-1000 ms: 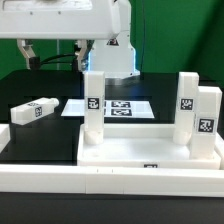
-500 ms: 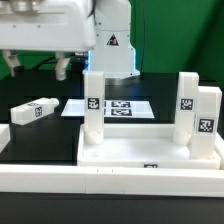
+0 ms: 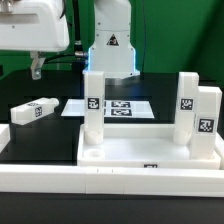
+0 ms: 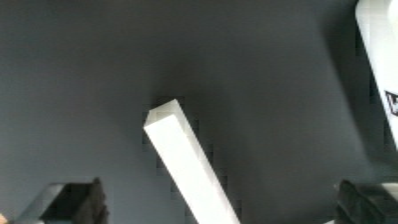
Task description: Assemble desk
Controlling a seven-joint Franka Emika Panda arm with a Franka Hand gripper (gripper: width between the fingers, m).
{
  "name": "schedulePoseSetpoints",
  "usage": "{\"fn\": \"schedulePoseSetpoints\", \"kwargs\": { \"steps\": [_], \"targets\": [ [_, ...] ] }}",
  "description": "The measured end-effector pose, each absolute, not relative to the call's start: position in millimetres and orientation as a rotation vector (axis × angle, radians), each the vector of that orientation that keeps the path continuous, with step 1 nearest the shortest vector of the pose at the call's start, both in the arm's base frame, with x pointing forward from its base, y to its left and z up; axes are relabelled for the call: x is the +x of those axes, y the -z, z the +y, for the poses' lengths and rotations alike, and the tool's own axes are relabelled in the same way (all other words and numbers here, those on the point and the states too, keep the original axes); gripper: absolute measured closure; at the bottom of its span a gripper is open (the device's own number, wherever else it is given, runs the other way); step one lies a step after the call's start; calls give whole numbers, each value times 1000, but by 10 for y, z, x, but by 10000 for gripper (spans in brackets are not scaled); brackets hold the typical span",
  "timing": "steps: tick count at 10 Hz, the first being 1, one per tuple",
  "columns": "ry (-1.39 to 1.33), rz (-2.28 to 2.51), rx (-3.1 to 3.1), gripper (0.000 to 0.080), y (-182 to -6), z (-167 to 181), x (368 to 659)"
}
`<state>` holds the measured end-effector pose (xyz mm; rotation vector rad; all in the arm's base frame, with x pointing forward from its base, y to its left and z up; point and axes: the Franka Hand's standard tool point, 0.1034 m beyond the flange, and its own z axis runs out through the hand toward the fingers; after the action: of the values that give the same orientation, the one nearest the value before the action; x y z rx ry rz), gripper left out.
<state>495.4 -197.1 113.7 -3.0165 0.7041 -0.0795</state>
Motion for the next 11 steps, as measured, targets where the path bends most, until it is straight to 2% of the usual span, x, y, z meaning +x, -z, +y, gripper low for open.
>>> {"fn": "schedulePoseSetpoints", "kwargs": {
  "steps": [1, 4, 6, 9, 11],
  "targets": [
    [80, 711, -3013, 150, -1113, -1985, 4925],
    [13, 816, -3005, 150, -715, -2049, 4325],
    [-43, 826, -3022, 150, -524, -2056, 4203],
    [-79, 819, -3006, 150, -518, -2026, 4207],
    [-284, 764, -2947, 150, -490, -1965, 4175]
  ]
}}
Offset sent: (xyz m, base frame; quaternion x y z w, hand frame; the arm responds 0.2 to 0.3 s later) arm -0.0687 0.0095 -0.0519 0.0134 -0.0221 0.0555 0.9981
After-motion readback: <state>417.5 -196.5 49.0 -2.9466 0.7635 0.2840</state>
